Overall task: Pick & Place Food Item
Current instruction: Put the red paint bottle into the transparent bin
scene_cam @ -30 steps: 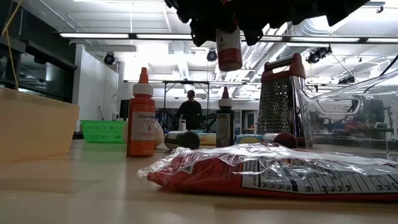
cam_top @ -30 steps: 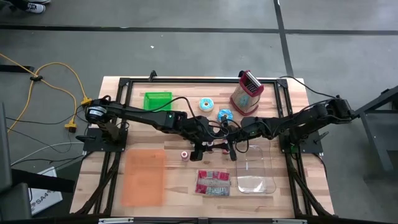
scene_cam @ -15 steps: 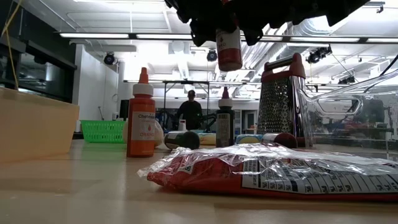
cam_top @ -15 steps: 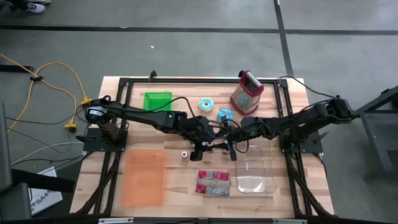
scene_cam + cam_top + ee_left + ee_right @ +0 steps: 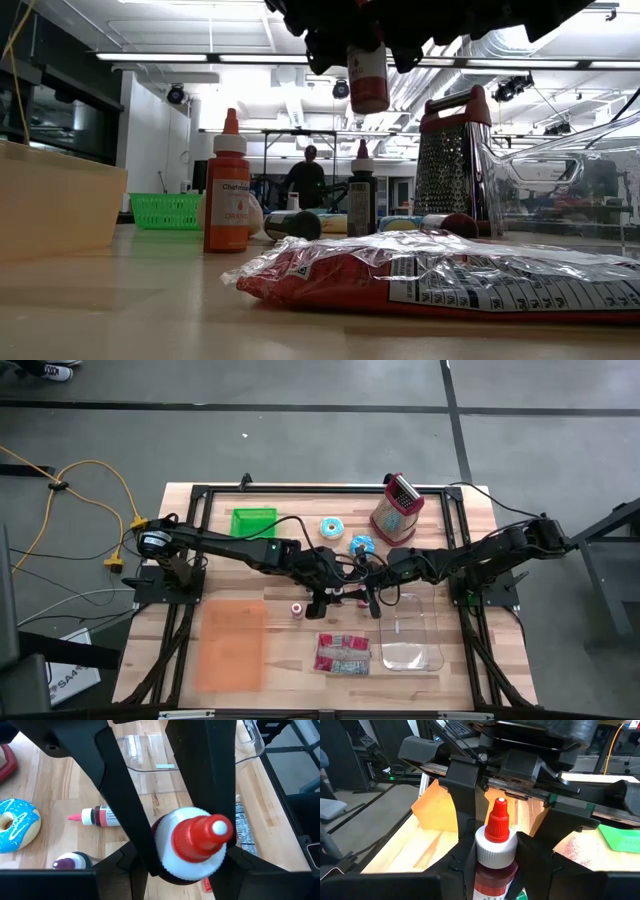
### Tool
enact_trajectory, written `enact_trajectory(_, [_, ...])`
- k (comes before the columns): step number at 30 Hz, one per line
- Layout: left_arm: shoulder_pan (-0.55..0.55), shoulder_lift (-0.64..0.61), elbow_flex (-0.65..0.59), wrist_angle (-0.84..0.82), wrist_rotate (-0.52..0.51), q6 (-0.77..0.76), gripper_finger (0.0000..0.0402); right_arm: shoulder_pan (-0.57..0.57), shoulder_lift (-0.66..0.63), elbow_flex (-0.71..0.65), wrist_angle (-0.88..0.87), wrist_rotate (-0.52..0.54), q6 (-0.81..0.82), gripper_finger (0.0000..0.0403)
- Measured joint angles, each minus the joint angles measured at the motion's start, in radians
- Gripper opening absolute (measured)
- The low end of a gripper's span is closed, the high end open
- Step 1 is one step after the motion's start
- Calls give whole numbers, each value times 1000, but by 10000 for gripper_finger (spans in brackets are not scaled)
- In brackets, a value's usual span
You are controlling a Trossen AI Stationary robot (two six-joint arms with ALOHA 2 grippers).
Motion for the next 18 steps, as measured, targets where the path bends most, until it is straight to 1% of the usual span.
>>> enact_trajectory(7, [0, -2, 0, 7, 2, -6, 185, 0, 0, -1, -4, 3, -3, 110])
enact_trajectory(18, [-3, -2, 0, 1, 1, -26, 188, 0, 0, -1, -3, 3, -2, 110])
